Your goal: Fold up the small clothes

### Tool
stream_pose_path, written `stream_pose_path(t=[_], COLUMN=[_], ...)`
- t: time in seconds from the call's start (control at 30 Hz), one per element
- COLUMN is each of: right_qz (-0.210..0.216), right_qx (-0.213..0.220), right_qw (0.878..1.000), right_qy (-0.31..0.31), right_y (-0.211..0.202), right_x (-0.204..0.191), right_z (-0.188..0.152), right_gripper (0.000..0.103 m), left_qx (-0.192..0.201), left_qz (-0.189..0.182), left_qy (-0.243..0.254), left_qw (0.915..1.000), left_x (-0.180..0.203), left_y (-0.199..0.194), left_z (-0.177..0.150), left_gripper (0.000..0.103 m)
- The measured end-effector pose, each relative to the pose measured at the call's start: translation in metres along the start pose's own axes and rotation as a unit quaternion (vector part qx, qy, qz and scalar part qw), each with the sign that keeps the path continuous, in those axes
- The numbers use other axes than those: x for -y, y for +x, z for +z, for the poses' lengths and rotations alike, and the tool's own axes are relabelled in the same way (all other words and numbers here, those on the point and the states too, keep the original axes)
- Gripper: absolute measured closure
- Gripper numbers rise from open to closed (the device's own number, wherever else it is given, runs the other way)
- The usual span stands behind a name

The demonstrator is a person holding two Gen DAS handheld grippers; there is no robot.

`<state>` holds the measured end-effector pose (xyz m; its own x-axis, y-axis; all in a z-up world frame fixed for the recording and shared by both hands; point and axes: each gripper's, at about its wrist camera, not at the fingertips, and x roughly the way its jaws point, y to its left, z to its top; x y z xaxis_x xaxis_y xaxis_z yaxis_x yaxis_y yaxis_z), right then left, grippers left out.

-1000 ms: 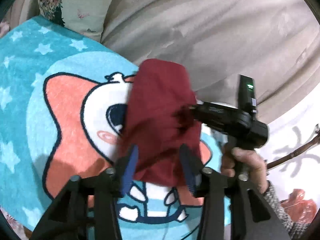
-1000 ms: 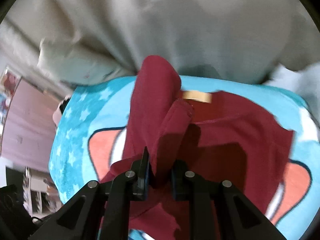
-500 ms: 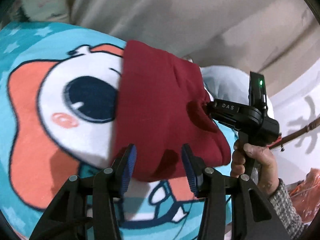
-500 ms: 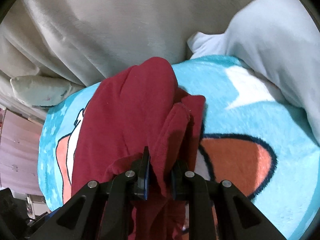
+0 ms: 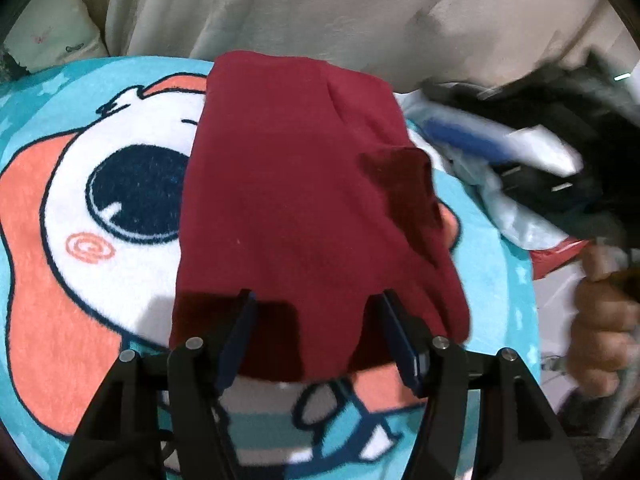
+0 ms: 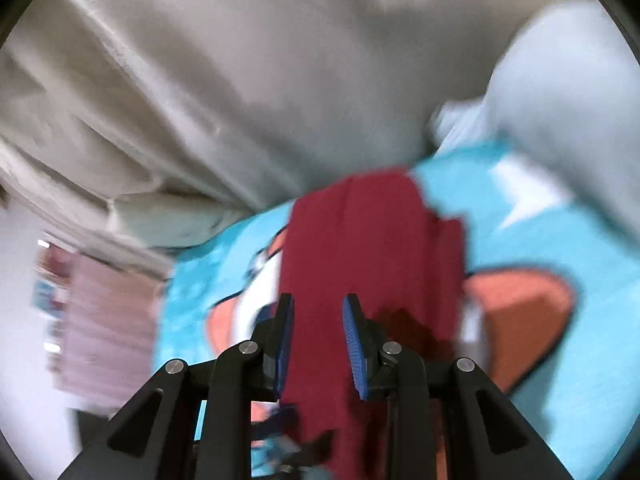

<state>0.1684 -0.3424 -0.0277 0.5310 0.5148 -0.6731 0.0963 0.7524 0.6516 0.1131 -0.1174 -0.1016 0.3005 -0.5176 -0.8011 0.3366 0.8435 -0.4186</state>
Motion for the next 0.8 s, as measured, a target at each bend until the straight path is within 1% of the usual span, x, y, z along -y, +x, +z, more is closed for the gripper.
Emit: stream_pose_path(t=[0.03,0.07,0.1,0.13,0.17,0.23,0.27,0.33,0.37,0.47,0.5,0.53,0.6,0.63,0.67,0.73,0.8], right_qz=[0.017,0.020,0.016,0.004,-0.027,-0.043,-0.033,0.011,0.020,0.021,0.018,0.008,-0.013,-0.020,-0.026,-0.036,-0.057], right_qx=[-0.022,-0.036,-0.050,-0.055,-0.056,-0.049,-0.046,-0.035,-0.029,-0.016,-0.010,-0.001,0.022,0.032,0.039,0.033,0.009], right_qw=[0.999,0.999,0.997,0.997,0.997,0.996,0.994,0.990,0.988,0.989,0.990,0.991,0.996,0.997,0.998,0.999,0.998], right_qy=[0.024,0.036,0.048,0.053,0.055,0.064,0.089,0.139,0.149,0.145,0.141,0.130,0.085,0.061,0.034,0.010,0.001], right_y=[0.014,0.024,0.032,0.036,0.037,0.037,0.038,0.040,0.040,0.034,0.027,0.019,0.001,-0.004,-0.010,-0.010,0.003], right_x=[0.008,0.012,0.021,0.028,0.041,0.058,0.071,0.089,0.091,0.085,0.080,0.074,0.052,0.043,0.031,0.024,0.029], right_z=[-0.004,-0.008,-0.015,-0.021,-0.027,-0.035,-0.040,-0.045,-0.046,-0.049,-0.052,-0.053,-0.057,-0.058,-0.063,-0.071,-0.077], right_gripper=[0.075,0.075,0.075,0.078,0.091,0.103,0.103,0.103,0.103,0.103,0.103,0.097,0.085,0.074,0.070,0.070,0.070], left_qx=[-0.001,0.000,0.003,0.009,0.017,0.033,0.038,0.045,0.049,0.066,0.071,0.074,0.080,0.080,0.079,0.075,0.075], left_qz=[-0.008,-0.014,-0.017,-0.015,-0.012,0.000,0.004,0.012,0.017,0.043,0.055,0.065,0.080,0.084,0.088,0.091,0.093], left_qy=[-0.002,-0.005,-0.007,-0.008,-0.009,-0.020,-0.026,-0.042,-0.047,-0.043,-0.039,-0.037,-0.034,-0.033,-0.033,-0.035,-0.033], left_qw=[1.0000,0.9999,0.9998,0.9998,0.9997,0.9993,0.9989,0.9980,0.9975,0.9960,0.9952,0.9944,0.9930,0.9927,0.9924,0.9924,0.9923], left_x=[-0.003,-0.005,-0.008,-0.011,-0.014,-0.023,-0.026,-0.032,-0.034,-0.034,-0.032,-0.031,-0.029,-0.028,-0.027,-0.024,-0.021], left_y=[-0.005,-0.012,-0.019,-0.025,-0.032,-0.045,-0.049,-0.057,-0.059,-0.067,-0.068,-0.069,-0.070,-0.070,-0.069,-0.068,-0.069], left_z=[-0.001,-0.003,-0.005,-0.005,-0.006,-0.008,-0.008,-0.009,-0.009,-0.008,-0.010,-0.011,-0.014,-0.016,-0.018,-0.023,-0.026], left_gripper=[0.041,0.041,0.041,0.041,0.041,0.041,0.041,0.041,0.041,0.041,0.041,0.040,0.040,0.040,0.040,0.040,0.040])
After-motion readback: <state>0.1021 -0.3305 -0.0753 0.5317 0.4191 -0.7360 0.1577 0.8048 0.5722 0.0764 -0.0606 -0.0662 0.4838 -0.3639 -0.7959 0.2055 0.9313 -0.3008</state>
